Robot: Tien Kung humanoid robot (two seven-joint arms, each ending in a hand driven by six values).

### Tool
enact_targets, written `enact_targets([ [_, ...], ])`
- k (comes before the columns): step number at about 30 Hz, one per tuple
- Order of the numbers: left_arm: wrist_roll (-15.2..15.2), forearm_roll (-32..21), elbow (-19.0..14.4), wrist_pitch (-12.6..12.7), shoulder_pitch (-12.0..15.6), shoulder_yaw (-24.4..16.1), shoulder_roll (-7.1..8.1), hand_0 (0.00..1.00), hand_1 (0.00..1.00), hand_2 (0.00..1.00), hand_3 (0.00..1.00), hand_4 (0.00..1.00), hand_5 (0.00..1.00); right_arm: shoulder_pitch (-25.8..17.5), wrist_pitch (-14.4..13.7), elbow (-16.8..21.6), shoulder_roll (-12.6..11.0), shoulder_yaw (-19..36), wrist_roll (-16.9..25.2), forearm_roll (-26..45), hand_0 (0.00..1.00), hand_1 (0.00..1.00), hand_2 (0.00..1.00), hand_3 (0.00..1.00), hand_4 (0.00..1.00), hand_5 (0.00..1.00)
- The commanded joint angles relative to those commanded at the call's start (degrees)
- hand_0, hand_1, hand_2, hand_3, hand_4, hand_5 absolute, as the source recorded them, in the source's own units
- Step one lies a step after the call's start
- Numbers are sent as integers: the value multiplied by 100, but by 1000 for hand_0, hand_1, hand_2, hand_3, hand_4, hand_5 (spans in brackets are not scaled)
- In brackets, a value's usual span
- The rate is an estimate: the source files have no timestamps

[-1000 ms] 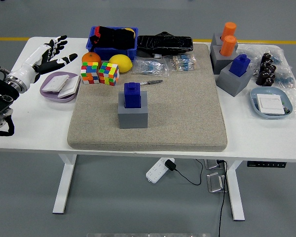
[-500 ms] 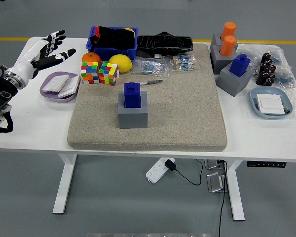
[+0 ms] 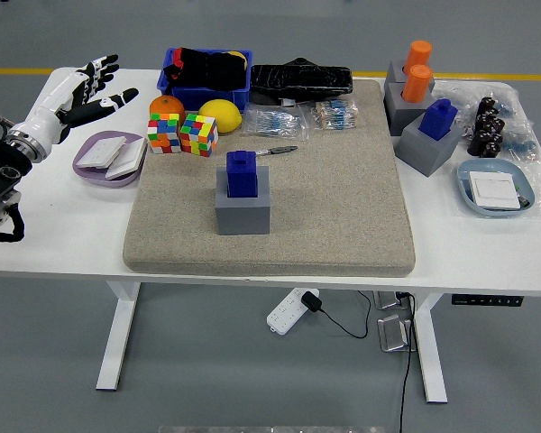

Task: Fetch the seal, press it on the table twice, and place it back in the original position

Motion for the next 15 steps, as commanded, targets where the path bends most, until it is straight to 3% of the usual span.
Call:
enact_targets([
  [15,2,15,-5,-2,22,24,0,998,994,998,998,856,562,-11,-3,10,-8,-43,-6,19,775,680,677,621,805,513],
])
